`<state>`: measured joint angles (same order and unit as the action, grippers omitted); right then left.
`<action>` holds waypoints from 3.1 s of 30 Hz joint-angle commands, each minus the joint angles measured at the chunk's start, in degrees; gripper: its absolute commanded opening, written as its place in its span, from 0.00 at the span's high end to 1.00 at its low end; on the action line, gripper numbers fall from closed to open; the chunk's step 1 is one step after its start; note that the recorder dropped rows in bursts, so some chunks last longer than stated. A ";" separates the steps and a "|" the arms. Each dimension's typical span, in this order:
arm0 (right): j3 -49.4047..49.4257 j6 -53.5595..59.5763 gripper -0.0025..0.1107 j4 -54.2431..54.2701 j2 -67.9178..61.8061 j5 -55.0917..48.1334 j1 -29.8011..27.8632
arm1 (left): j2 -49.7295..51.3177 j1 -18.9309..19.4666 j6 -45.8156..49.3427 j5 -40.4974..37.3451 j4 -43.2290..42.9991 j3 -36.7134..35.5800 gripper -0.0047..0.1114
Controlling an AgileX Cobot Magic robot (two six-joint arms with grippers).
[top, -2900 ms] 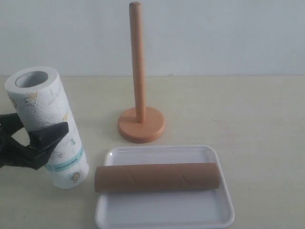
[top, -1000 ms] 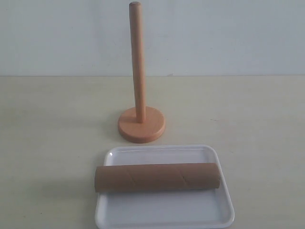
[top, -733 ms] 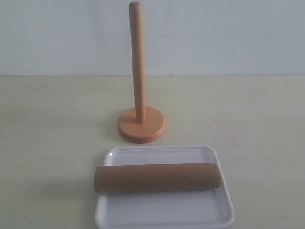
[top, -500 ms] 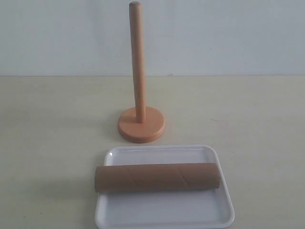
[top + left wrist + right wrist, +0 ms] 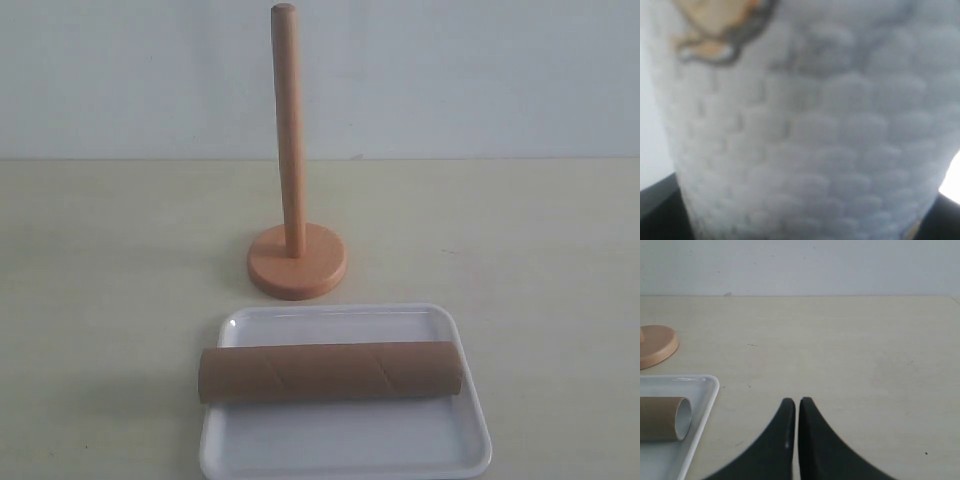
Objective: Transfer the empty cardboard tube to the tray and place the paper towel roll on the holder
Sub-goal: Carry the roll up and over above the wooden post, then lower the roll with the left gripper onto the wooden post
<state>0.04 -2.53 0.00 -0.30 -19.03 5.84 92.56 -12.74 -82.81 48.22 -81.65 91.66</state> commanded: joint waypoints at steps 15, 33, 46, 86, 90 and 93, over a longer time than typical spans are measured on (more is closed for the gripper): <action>-0.04 0.11 0.95 -0.48 0.30 0.33 -0.15 | 4.77 -3.90 5.31 -8.98 -1.54 3.52 0.92; -0.04 0.11 0.95 -0.48 0.30 0.33 -0.15 | 6.07 -3.99 2.22 -9.08 -3.50 3.65 0.92; -0.04 0.11 0.95 -0.48 0.30 0.33 -0.15 | 6.77 -3.99 -1.24 -7.50 -8.74 2.90 0.92; -0.04 0.11 0.95 -0.48 0.30 0.33 -0.15 | 6.77 -3.99 9.11 -7.15 -1.78 -8.80 0.92; -0.04 0.11 0.95 -0.48 0.30 0.33 -0.15 | 7.81 -3.89 10.92 -6.72 0.42 -9.74 0.92; -0.04 0.11 0.95 -0.48 0.30 0.33 -0.15 | 9.78 -3.89 11.48 -5.82 1.35 -9.74 0.92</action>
<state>0.04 -2.53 0.00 -0.30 -19.03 5.84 100.91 -16.55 -72.28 41.33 -82.88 82.11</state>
